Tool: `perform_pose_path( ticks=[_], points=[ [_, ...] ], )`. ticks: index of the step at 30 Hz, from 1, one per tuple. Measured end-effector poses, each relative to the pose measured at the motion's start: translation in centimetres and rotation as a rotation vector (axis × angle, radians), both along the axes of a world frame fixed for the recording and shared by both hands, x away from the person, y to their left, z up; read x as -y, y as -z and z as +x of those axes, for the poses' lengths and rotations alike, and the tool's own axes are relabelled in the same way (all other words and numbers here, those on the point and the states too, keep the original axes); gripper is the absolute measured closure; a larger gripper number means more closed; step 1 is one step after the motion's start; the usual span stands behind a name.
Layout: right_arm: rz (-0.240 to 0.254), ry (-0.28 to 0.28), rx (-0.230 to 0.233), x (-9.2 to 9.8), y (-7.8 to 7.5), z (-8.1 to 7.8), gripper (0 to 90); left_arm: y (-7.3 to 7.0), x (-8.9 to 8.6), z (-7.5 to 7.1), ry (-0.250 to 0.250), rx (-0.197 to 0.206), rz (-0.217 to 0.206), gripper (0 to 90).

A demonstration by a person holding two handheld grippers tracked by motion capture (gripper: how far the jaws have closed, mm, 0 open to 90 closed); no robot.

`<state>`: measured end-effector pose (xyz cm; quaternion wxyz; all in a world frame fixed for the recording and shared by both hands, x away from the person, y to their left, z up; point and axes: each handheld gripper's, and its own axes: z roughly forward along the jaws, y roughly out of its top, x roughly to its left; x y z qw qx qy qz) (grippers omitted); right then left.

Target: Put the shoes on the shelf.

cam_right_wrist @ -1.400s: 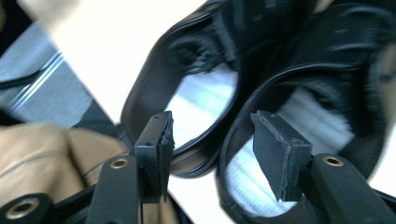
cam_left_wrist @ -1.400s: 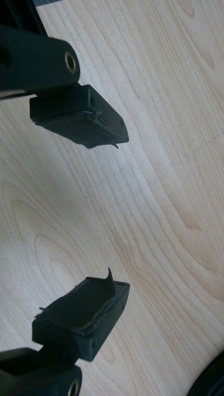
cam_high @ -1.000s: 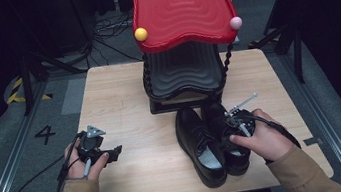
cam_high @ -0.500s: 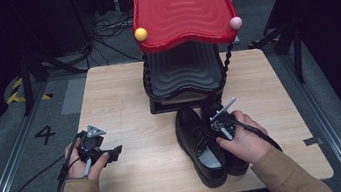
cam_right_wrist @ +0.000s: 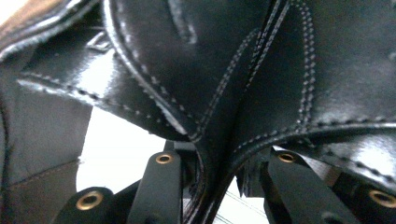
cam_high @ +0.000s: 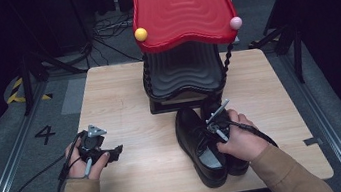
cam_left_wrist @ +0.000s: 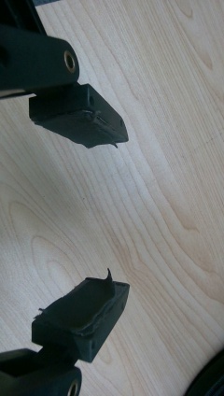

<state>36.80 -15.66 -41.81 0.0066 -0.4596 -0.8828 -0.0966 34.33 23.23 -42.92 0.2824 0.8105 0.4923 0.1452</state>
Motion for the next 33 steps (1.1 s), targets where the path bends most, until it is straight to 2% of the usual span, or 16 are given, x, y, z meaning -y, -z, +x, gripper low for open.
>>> perform_pose_path(
  ticks=[3, 6, 9, 17, 19, 27, 30, 33],
  points=[
    [-0.033, 0.008, 0.004, -0.5, 0.0, -0.1, 75.3, 0.0, 0.0, 0.0, 0.001, 0.000, -0.003, 24.4],
    [-0.040, 0.071, -0.006, -0.6, -0.1, 0.0, 76.6, -0.1, -0.1, 0.1, 0.002, 0.002, -0.004, 24.3],
    [-0.038, 0.074, -0.010, -0.6, -0.1, 0.1, 76.9, -0.2, 0.0, 0.1, 0.004, 0.003, -0.004, 24.4],
    [0.007, 0.108, -0.014, 0.1, 0.0, 0.1, 78.5, -0.3, -0.1, 0.2, 0.000, 0.006, -0.007, 24.4],
    [0.013, 0.134, -0.021, 0.1, 0.0, 0.1, 79.3, -0.3, -0.2, 0.2, 0.001, 0.012, -0.003, 24.3],
    [-0.020, 0.191, -0.039, 0.2, -0.3, 0.3, 82.4, -0.3, -0.6, 0.1, -0.006, 0.012, -0.014, 24.4],
    [0.008, 0.217, -0.061, 1.0, -0.7, 0.6, 82.8, -0.3, -0.7, 0.2, -0.010, 0.013, -0.017, 24.4],
    [0.033, 0.216, -0.081, 1.4, -1.2, 0.5, 82.9, -0.3, -0.7, 0.2, -0.009, 0.013, -0.017, 24.4]
  ],
)
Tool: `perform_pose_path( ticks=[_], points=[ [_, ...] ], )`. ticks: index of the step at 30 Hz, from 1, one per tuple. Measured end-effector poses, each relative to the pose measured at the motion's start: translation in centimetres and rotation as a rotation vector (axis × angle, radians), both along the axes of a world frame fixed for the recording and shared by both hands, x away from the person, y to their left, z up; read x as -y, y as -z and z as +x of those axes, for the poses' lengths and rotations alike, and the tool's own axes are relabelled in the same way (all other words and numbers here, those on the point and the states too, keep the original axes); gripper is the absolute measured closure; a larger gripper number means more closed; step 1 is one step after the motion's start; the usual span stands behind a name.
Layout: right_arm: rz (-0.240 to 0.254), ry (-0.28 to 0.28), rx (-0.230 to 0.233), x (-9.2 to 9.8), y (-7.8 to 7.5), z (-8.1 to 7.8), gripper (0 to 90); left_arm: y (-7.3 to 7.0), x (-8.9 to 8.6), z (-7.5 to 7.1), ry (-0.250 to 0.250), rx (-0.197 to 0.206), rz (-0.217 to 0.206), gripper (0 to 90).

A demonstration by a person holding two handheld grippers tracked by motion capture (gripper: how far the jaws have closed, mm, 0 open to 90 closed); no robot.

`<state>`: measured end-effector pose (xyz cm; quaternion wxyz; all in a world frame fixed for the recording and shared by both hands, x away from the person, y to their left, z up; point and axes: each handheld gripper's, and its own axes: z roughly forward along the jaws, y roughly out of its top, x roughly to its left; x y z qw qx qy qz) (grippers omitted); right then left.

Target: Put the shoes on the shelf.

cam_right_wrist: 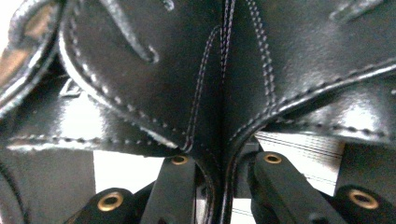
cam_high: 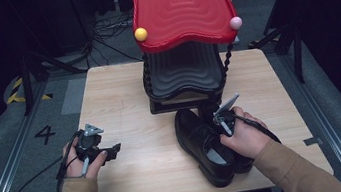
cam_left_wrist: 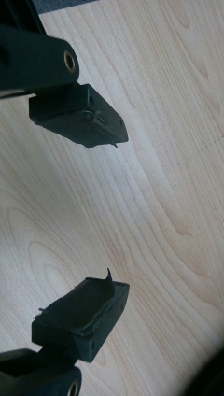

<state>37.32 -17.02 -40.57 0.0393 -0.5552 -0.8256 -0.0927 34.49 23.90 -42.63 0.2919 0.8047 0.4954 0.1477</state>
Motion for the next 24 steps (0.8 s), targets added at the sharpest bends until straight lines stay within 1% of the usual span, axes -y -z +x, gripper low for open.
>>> perform_pose_path(
  ticks=[3, 4, 5, 8, 9, 13, 17, 24],
  points=[
    [0.025, -0.016, -0.022, 0.3, -1.0, -0.3, 82.8, 0.0, 0.0, 0.0, 0.002, -0.002, 0.000, 24.4],
    [0.029, -0.037, -0.025, 0.3, -1.4, -0.4, 82.7, 0.0, 0.0, 0.0, -0.001, 0.000, -0.003, 24.4],
    [0.045, -0.042, -0.034, 0.5, -1.8, -0.4, 82.7, 0.0, -0.1, -0.1, -0.002, -0.002, -0.004, 24.4],
    [0.067, -0.051, -0.037, 0.7, -2.8, -0.7, 82.7, -0.1, -0.2, -0.1, -0.003, 0.003, -0.005, 24.4],
    [0.066, -0.056, -0.033, 0.8, -3.0, -0.7, 82.7, -0.1, -0.2, -0.1, -0.007, 0.002, -0.007, 24.4],
    [0.036, -0.070, -0.020, 0.8, -4.4, -1.1, 82.7, -0.1, -0.3, -0.1, -0.009, 0.001, -0.005, 24.3],
    [0.022, -0.080, -0.015, 1.0, -5.5, -1.3, 82.7, -0.1, -0.4, -0.2, -0.012, 0.004, -0.007, 24.3],
    [0.029, -0.102, -0.027, 1.2, -7.6, -2.1, 82.6, -0.1, -0.4, -0.2, -0.012, 0.004, -0.007, 24.4]
  ],
)
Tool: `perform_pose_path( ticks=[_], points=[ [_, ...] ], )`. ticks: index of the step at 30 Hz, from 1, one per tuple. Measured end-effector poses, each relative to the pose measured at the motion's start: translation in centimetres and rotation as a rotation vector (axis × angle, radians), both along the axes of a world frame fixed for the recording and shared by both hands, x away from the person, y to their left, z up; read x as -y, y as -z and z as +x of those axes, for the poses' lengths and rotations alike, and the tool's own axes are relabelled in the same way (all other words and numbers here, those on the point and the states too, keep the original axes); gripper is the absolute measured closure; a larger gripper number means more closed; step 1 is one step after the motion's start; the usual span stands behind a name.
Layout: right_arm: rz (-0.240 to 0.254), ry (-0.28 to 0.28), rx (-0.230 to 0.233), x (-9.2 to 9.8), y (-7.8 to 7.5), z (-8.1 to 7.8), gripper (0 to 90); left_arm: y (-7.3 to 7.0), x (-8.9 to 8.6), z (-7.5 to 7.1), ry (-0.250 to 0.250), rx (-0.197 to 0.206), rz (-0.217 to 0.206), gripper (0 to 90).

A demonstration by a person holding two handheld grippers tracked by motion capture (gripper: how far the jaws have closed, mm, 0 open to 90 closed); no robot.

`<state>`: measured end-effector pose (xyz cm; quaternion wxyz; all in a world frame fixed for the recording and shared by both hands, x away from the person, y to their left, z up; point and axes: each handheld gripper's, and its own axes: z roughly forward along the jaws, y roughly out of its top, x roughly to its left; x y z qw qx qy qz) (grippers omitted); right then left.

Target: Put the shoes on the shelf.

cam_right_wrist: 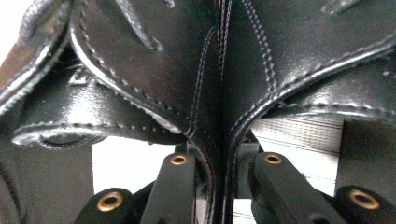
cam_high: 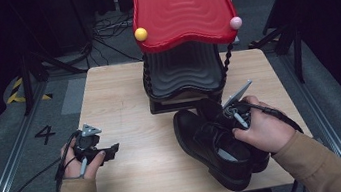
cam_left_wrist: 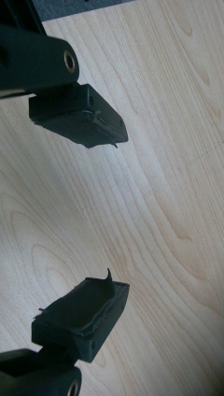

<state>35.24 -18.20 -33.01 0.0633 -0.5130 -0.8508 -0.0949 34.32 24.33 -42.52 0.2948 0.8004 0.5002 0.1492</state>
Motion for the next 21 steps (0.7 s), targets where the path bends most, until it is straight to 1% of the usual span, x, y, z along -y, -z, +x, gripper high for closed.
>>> perform_pose_path(
  ticks=[4, 5, 8, 16, 20, 21],
  points=[
    [0.005, -0.014, 0.006, -0.1, -1.4, -0.6, 82.6, -0.1, -0.1, 0.0, -0.002, 0.002, -0.001, 24.4],
    [0.005, -0.014, 0.006, -0.1, -1.4, -0.6, 82.6, -0.1, -0.1, 0.0, -0.002, 0.002, -0.001, 24.4],
    [0.009, -0.021, 0.012, -0.1, -2.5, -0.8, 82.5, -0.1, -0.1, 0.0, -0.001, 0.000, -0.002, 24.4],
    [0.000, -0.035, 0.031, -0.1, -5.1, -1.0, 82.5, -0.1, -0.2, -0.1, -0.002, 0.001, -0.005, 24.4],
    [-0.003, -0.039, 0.043, 0.0, -6.7, -1.0, 82.5, -0.1, -0.2, 0.0, -0.001, 0.000, 0.001, 24.3],
    [-0.005, -0.042, 0.046, 0.0, -7.1, -1.1, 82.5, -0.1, -0.1, 0.0, -0.001, -0.001, -0.003, 24.3]
  ],
)
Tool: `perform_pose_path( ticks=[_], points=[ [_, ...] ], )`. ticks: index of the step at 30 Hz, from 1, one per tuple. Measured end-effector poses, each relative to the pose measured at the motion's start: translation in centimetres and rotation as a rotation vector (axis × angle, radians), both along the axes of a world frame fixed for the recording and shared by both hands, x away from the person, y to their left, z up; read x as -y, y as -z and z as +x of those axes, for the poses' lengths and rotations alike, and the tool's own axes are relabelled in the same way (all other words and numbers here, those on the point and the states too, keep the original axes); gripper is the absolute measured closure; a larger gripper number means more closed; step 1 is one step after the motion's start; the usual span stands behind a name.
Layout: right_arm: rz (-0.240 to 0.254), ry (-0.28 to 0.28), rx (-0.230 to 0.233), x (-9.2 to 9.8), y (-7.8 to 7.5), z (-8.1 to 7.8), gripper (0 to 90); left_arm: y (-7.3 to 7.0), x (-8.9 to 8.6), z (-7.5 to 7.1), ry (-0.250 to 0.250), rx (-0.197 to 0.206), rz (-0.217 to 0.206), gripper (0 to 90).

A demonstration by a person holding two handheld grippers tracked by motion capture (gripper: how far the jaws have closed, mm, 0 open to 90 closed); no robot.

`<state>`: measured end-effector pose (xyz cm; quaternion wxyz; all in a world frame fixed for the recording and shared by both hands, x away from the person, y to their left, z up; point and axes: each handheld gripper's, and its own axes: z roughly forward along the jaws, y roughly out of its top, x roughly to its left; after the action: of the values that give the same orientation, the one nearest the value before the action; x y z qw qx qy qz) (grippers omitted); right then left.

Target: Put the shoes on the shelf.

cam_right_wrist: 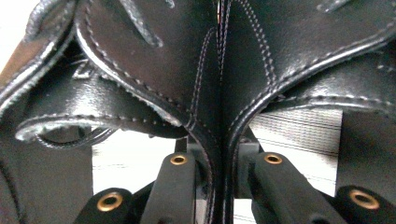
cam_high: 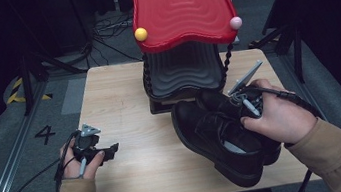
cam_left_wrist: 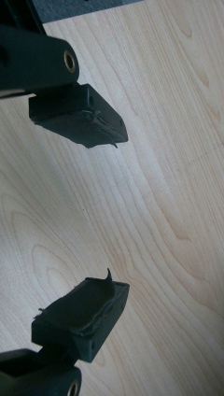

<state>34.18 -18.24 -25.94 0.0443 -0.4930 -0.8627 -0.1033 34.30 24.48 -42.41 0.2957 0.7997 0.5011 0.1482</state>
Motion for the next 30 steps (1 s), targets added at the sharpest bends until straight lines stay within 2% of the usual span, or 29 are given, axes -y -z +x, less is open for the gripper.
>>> perform_pose_path(
  ticks=[4, 12, 13, 16, 22, 30],
  points=[
    [0.001, 0.001, 0.005, 0.0, -1.6, -0.1, 82.5, 0.0, 0.0, 0.0, 0.000, 0.002, -0.003, 24.3],
    [0.014, -0.005, 0.021, 0.2, -3.8, -0.2, 82.5, -0.1, -0.1, -0.1, -0.003, 0.004, -0.003, 24.3],
    [0.033, -0.004, 0.015, 0.4, -4.7, 0.0, 82.5, -0.1, 0.0, -0.1, -0.002, 0.004, -0.003, 24.4],
    [0.046, 0.000, 0.015, 0.7, -5.5, 0.1, 82.5, -0.1, 0.0, -0.1, -0.003, 0.005, -0.004, 24.4],
    [0.045, 0.002, 0.028, 0.9, -7.7, 0.2, 82.5, -0.1, 0.0, -0.1, -0.003, 0.006, -0.005, 24.3],
    [0.058, 0.018, 0.063, 1.0, -11.5, 0.3, 82.6, 0.0, 0.2, 0.0, 0.004, -0.002, -0.002, 24.3]
  ],
)
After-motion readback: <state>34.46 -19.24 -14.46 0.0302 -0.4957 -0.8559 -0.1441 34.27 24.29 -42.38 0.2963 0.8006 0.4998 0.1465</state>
